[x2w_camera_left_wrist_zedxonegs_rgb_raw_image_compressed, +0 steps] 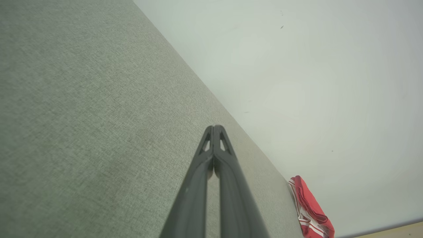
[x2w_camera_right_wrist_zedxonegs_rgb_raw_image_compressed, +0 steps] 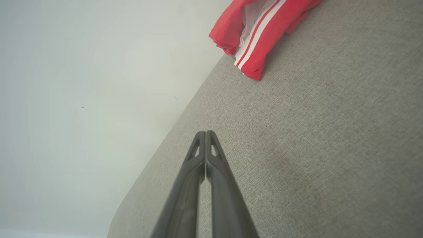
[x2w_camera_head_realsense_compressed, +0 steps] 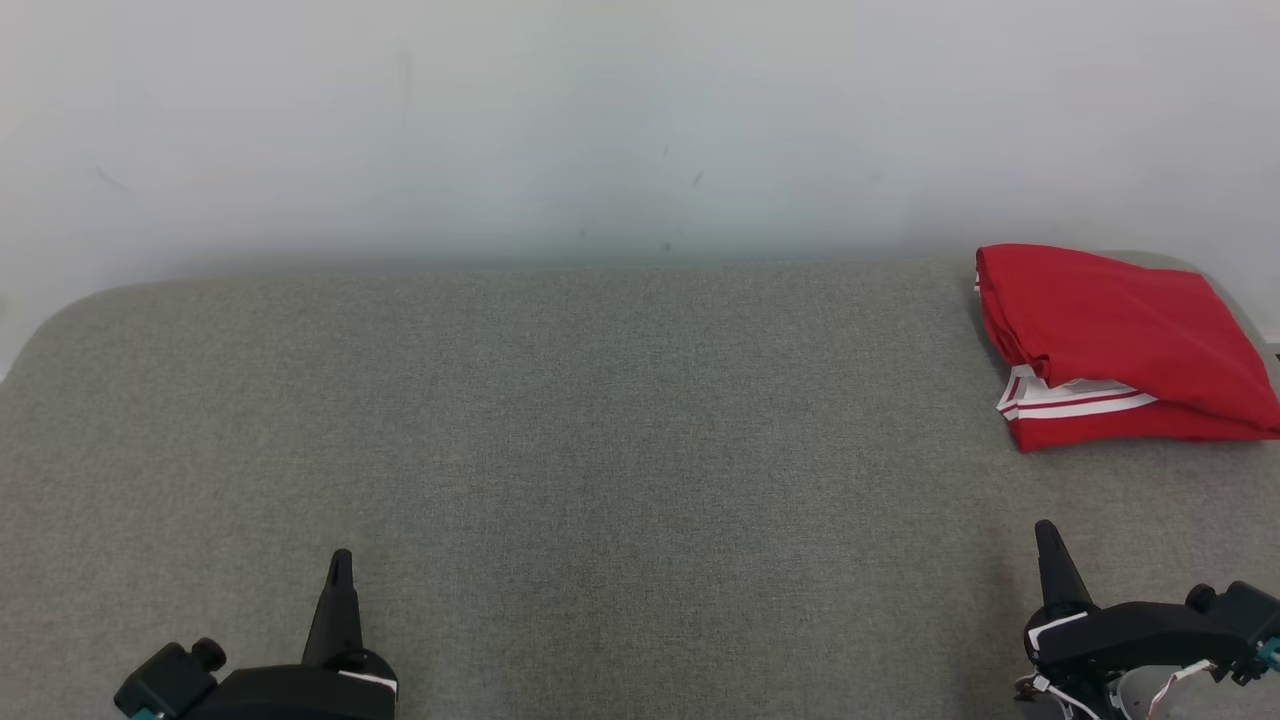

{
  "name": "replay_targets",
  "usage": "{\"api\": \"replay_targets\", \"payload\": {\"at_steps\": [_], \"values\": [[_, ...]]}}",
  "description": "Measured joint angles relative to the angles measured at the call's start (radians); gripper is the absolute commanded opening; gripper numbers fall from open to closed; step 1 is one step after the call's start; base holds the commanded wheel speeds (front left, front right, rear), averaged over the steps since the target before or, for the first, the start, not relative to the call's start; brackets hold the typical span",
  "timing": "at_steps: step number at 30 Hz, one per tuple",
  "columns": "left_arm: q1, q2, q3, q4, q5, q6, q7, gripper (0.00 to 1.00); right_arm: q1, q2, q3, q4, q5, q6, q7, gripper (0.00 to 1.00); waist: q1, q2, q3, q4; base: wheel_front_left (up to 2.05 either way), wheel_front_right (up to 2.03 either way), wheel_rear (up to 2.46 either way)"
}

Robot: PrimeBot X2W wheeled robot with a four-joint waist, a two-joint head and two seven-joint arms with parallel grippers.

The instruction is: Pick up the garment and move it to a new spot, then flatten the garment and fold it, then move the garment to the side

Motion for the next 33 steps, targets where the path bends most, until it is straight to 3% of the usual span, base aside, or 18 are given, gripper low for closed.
{"api": "replay_targets", "payload": {"at_steps": [33], "values": [[-0.116, 0.001, -0.029, 0.064, -0.350, 0.000, 0.046, 0.00, -0.099, -0.014, -0.069, 0.048, 0.339, 0.000, 0.114, 0.00, 0.0000, 0.0001, 0.007, -0.004, 0.00, 0.00, 0.00]]}}
